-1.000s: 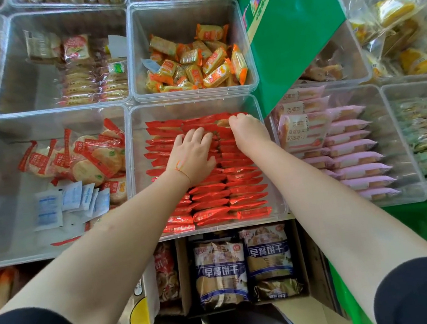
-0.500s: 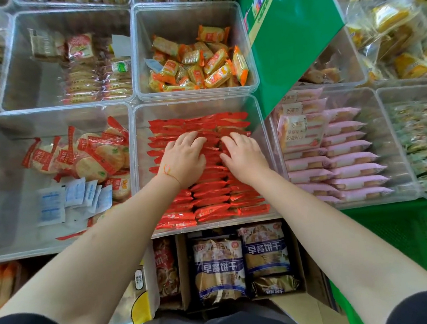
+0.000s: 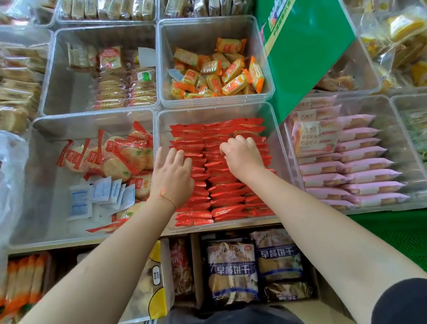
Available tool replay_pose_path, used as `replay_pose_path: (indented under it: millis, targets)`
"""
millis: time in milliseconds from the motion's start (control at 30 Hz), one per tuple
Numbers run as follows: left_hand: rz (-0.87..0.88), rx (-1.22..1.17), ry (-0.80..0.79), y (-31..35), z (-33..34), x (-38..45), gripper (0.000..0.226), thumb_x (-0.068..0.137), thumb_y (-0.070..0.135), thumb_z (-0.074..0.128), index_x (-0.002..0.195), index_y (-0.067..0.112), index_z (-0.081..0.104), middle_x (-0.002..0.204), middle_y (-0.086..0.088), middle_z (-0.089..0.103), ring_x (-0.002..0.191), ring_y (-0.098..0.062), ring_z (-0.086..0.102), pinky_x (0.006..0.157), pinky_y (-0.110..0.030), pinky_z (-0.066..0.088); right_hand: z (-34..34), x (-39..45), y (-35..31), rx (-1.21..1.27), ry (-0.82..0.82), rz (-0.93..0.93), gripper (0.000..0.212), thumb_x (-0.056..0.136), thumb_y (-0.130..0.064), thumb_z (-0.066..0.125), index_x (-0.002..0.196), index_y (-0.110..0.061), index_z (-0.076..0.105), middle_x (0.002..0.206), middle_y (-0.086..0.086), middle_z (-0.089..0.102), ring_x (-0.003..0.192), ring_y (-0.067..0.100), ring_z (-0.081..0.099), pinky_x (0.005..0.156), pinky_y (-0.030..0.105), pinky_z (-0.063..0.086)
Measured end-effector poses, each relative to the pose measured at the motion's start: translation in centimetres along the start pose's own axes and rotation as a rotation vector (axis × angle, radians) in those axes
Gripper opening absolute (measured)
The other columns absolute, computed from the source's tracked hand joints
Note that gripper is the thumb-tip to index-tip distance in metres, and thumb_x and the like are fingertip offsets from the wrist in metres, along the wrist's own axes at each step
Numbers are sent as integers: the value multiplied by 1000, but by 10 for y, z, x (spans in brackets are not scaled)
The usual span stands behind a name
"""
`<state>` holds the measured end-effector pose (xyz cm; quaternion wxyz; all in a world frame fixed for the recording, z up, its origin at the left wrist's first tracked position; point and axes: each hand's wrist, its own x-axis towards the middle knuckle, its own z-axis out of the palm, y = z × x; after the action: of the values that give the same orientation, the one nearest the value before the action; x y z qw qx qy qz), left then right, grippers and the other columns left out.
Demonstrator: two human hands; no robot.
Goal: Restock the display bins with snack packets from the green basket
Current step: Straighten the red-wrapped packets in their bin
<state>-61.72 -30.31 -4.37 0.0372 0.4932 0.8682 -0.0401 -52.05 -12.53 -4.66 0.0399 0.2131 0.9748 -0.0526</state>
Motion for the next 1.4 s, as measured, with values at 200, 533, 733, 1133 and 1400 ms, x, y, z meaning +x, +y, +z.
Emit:
replay_pose_path:
  millis: [200,533,733,1133,1400]
  targets:
    - [-28,-38,-37,-14,0,0,53,87,39,48,137,22,53,142,-5,50,137,-24,39,120,-58,1,-9,5,-5,-132,-12,25,22,89,-2,53,105,-11,64,108,8,60,107,29,51,93,42,38]
    - [-61,-74,-70,-12,-3,2,49,87,40,48,133,24,55,147,-6,44,136,-25,36,116,-58,14,-6,16,-19,-79,-97,-9,20,97,-18,52,113,-18,65,115,4,59,113,26,49,99,42,35]
    - [-76,-80,-65,-11,-4,3,48,88,41,47,131,23,56,147,-6,44,136,-24,37,115,-56,16,-14,25,-15,18,60,-7,38,93,-24,48,128,-11,58,126,10,58,116,28,52,96,42,42]
    - [-83,-47,-102,-9,-8,3,49,88,41,45,131,21,53,144,-5,44,133,-25,37,115,-55,17,6,-6,10,-9,105,230,40,96,-15,41,135,-7,49,138,16,50,125,33,46,102,45,37]
    - [-93,-54,-103,-8,-7,2,50,86,43,45,131,21,53,141,-5,46,132,-26,39,114,-55,20,-4,10,42,32,76,334,38,96,2,35,123,-8,59,121,10,57,111,30,47,92,40,39]
